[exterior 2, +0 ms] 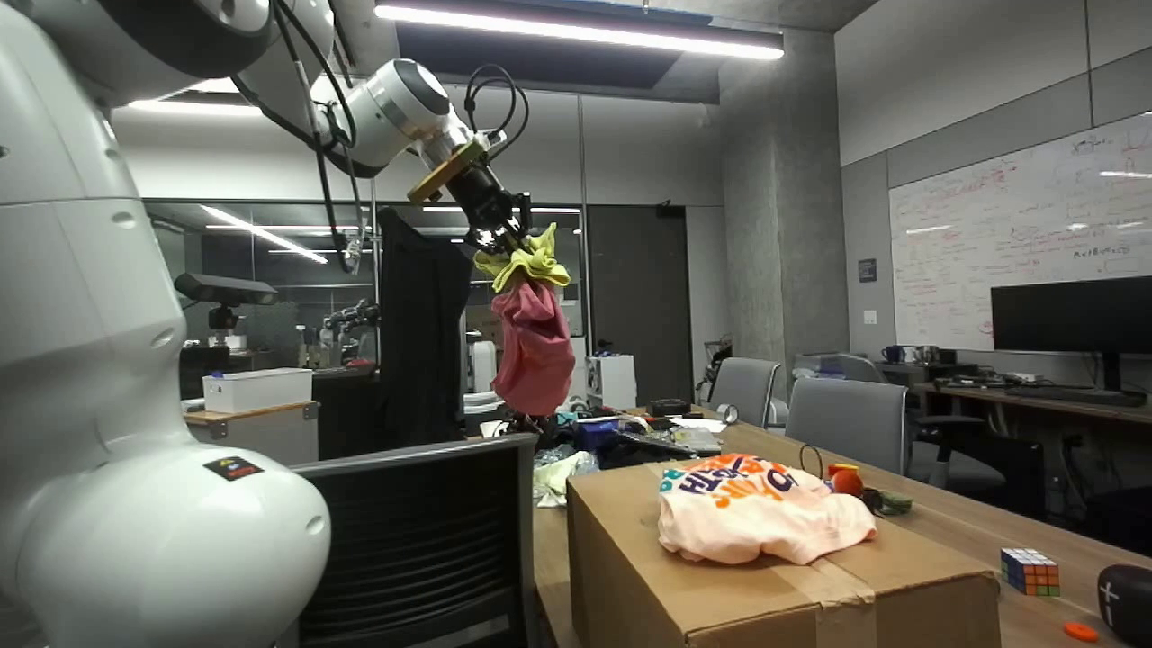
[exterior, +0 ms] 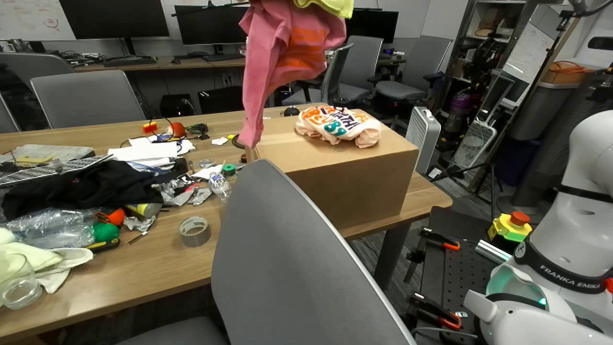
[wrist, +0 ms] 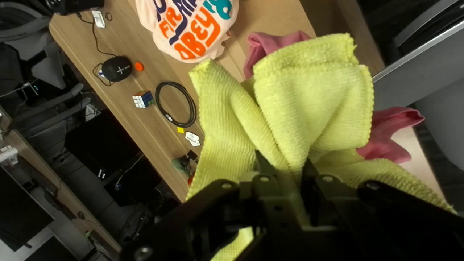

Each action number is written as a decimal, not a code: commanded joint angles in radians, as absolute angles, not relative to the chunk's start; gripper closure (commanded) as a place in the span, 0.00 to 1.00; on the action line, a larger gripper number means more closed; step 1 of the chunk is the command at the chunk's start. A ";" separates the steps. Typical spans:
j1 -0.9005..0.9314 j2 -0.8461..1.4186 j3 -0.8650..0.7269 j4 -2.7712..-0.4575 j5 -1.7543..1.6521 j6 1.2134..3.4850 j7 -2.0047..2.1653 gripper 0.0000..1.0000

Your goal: Remove the t-shirts and yellow towel from the backrest of the chair and put them on the brown box

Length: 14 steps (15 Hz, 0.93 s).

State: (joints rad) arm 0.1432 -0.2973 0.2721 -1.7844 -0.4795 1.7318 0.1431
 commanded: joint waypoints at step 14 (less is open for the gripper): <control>-0.048 -0.277 0.018 -1.700 -0.402 1.669 0.180 0.93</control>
